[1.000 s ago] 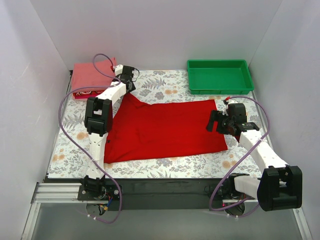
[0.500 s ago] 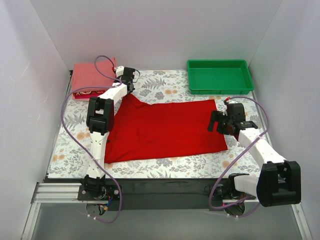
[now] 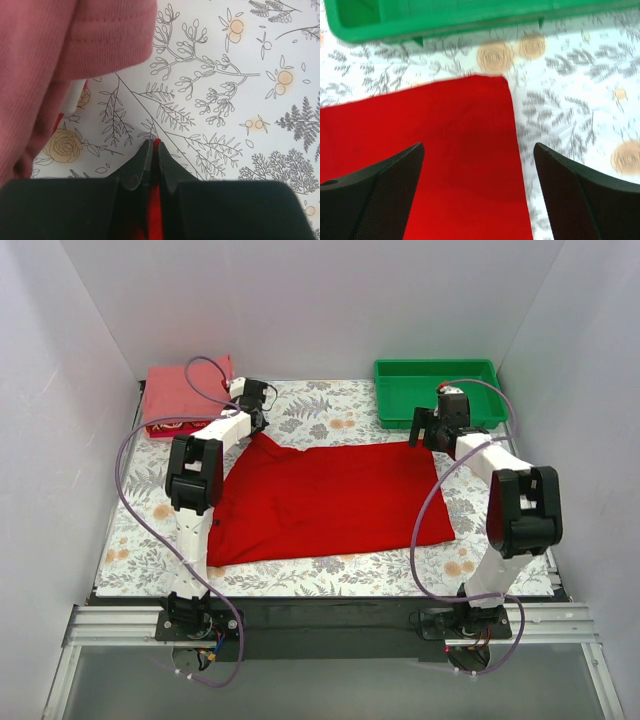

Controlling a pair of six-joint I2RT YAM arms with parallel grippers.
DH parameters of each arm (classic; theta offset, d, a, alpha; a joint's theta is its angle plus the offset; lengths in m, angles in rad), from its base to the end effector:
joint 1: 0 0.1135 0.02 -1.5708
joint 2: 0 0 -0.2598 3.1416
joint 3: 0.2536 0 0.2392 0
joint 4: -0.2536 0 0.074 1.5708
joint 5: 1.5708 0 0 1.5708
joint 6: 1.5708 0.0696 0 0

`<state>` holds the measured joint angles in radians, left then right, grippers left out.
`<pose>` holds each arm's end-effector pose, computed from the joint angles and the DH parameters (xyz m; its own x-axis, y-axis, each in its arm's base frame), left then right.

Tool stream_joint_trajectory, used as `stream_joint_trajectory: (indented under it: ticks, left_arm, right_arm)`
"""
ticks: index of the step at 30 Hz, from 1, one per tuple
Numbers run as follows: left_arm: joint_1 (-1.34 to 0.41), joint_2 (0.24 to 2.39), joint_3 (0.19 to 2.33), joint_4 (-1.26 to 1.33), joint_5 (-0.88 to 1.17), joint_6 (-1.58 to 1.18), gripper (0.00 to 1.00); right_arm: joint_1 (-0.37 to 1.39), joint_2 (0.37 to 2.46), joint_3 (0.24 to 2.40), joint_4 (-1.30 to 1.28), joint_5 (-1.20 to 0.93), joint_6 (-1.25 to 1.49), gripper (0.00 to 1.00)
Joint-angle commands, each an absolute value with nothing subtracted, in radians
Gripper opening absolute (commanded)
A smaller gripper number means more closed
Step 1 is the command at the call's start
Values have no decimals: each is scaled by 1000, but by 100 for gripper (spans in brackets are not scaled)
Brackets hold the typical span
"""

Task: Fold and stack the t-shirts
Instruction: Fold the tshirt

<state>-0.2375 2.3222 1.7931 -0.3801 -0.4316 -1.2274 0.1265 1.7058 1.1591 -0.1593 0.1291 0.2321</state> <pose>0.5043 -0.0921 0.1300 -0.2242 -0.8257 -0.5176 -0.7342 0.4924 -0.4674 0.3908 0.0407 0.2090 -0.6328 0.1495 -0.7598 0.1209 0.9882 0.0938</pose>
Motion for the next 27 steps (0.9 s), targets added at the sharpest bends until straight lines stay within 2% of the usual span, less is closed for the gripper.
stream_joint_trajectory:
  ticks: [1, 6, 14, 17, 18, 25, 27]
  left_arm:
    - [-232, 2223, 1769, -362, -397, -1236, 0]
    - [-232, 2210, 1752, -360, -408, -1238, 0]
    - [-232, 2161, 1712, -351, -407, -1239, 0]
    - [-232, 2141, 1694, -339, -408, -1241, 0]
    - [-232, 2137, 1689, -337, -408, -1239, 0]
    - [-232, 2117, 1675, -336, -402, -1243, 0]
    - [-232, 2111, 1664, -334, -396, -1244, 0]
  right_arm:
    - [124, 1800, 1236, -40, 158, 172, 94]
    - [124, 1917, 1327, -11, 135, 149, 82]
    - [118, 1989, 1353, 37, 179, 137, 71]
    - [117, 2020, 1365, 38, 160, 141, 60]
    - [117, 2028, 1367, 38, 155, 140, 53]
    - [114, 2025, 1353, 38, 164, 146, 50]
    - [114, 2023, 1350, 34, 173, 149, 47]
